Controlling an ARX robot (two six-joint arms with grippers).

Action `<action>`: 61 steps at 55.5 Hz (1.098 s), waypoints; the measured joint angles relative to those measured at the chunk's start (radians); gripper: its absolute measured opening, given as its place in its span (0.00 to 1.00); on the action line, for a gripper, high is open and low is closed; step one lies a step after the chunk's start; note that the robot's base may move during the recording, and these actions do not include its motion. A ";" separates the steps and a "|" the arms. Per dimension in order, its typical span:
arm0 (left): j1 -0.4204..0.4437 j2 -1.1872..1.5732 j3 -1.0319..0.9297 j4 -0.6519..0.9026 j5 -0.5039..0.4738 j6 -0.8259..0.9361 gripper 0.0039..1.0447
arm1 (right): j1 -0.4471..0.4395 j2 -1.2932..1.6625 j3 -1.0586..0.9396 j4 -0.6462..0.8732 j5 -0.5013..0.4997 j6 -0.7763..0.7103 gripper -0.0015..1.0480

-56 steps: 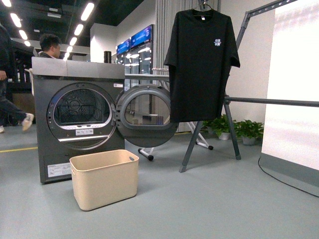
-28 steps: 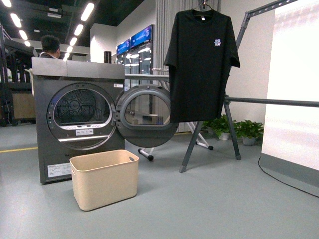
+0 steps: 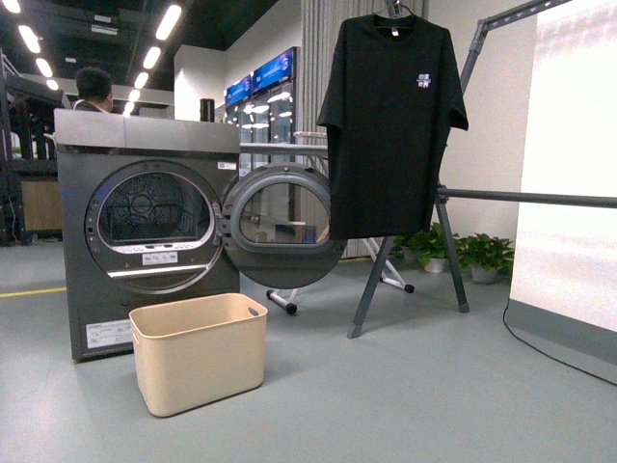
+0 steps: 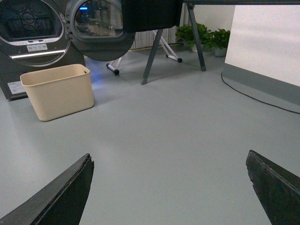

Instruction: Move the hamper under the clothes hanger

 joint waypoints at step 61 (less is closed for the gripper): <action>0.000 0.000 0.000 0.000 0.002 0.000 0.94 | 0.000 0.000 0.000 0.000 0.001 0.000 0.93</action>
